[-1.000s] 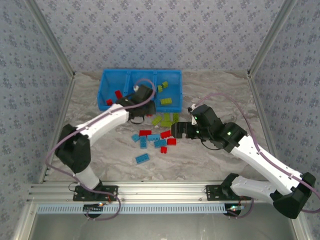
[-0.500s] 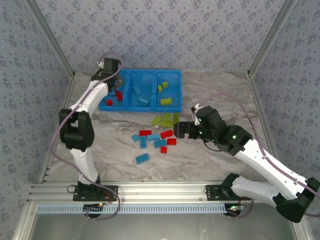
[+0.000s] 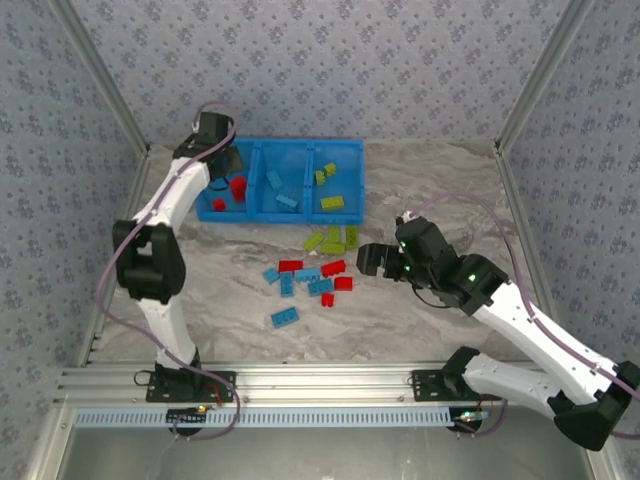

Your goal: Sort the legos into containers by color

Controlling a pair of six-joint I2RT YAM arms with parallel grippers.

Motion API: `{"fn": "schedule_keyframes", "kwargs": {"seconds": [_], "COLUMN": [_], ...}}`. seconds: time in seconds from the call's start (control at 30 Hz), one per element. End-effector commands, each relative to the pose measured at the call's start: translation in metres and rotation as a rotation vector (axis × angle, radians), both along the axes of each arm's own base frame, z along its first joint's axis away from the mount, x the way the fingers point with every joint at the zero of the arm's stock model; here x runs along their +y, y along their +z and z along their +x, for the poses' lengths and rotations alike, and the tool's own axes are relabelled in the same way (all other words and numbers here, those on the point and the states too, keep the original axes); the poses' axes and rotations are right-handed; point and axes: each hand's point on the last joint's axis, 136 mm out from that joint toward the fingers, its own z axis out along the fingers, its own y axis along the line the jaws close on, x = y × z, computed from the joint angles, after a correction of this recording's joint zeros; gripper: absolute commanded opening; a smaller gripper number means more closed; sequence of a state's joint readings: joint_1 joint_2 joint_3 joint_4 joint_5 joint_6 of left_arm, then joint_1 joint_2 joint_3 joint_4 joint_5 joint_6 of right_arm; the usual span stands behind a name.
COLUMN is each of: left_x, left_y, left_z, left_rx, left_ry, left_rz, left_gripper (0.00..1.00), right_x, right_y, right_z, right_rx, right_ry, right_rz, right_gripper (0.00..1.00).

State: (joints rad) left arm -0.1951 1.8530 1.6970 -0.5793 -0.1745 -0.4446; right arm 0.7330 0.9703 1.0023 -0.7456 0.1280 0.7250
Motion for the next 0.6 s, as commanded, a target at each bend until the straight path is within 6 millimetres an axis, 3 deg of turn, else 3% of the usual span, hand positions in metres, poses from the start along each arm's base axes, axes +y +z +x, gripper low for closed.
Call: {"fn": "schedule_keyframes", "kwargs": {"seconds": [0.0, 0.13, 0.2, 0.33, 0.47, 0.57], "left_x": [-0.028, -0.067, -0.086, -0.116, -0.138, -0.144], "left_y": [0.067, 0.094, 0.097, 0.074, 0.039, 0.024], "left_z": [-0.047, -0.116, -0.149, -0.219, -0.295, -0.320], "left_rx": [-0.118, -0.217, -0.260, -0.271, -0.336, -0.428], "left_ry": [-0.123, -0.353, -0.510, -0.878, -1.335, -1.463], "left_rz": [-0.084, -0.042, 0.013, 0.135, 0.159, 0.165], "left_gripper": [0.49, 0.50, 0.51, 0.53, 0.66, 0.74], "right_x": [-0.011, 0.004, 0.012, 0.020, 0.033, 0.043], "right_y": [-0.025, -0.044, -0.055, -0.083, -0.116, -0.130], "right_z": [0.020, 0.053, 0.073, 0.111, 0.139, 0.156], "right_rx": [0.059, 0.090, 0.095, 0.129, 0.180, 0.191], "right_ry": [-0.104, -0.086, -0.083, -0.107, -0.109, -0.106], "right_rz": [-0.038, -0.012, -0.007, -0.060, -0.094, -0.129], "right_gripper": [0.98, 0.98, 0.98, 0.95, 0.89, 0.84]}}
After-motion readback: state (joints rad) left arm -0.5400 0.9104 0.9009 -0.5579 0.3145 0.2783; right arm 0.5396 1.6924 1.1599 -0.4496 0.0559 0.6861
